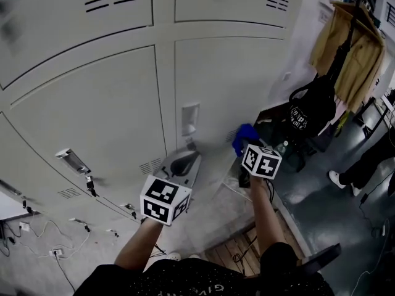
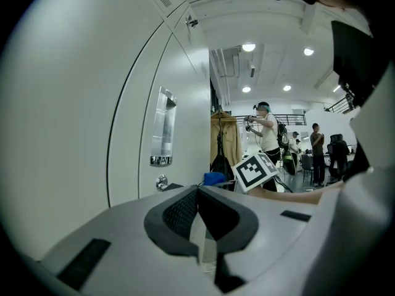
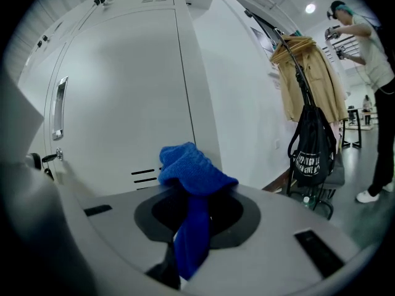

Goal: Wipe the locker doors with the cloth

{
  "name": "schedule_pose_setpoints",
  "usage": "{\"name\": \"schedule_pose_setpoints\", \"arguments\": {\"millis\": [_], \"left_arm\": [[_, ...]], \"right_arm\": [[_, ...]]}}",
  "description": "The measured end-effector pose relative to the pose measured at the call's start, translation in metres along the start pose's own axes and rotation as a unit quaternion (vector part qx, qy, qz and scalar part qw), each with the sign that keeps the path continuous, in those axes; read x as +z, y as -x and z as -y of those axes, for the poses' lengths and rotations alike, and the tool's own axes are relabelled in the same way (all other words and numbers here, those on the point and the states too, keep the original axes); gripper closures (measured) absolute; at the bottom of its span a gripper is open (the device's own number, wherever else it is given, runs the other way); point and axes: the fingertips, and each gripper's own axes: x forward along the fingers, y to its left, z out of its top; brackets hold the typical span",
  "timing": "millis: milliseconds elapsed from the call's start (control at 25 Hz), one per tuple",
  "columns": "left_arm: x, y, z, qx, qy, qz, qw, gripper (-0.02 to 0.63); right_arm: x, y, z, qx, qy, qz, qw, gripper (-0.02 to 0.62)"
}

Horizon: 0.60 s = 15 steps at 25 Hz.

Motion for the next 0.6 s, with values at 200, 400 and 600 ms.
{"name": "schedule_pose_setpoints", "arguments": {"millis": [200,400,600], "left_arm": [[0.0,0.0,-0.001,0.002,0.002,0.001,1.0,0.597],[0.0,0.005,-0.002,0.005,0.003,0.002,1.0,0.597],[0.002,0.01,0.001,0.003,0.007,0.008,0.9999,0.597]], "right_arm": [[0.002,-0.003,0.015,-0.022,-0.003,0.0,1.0,0.517],[0.002,-0.004,0.018,-0.03,-0.004,-0.001,1.0,0.517],[0.004,0.004,0.016,-0.036,-0.004,0.008,0.999,0.517]]}}
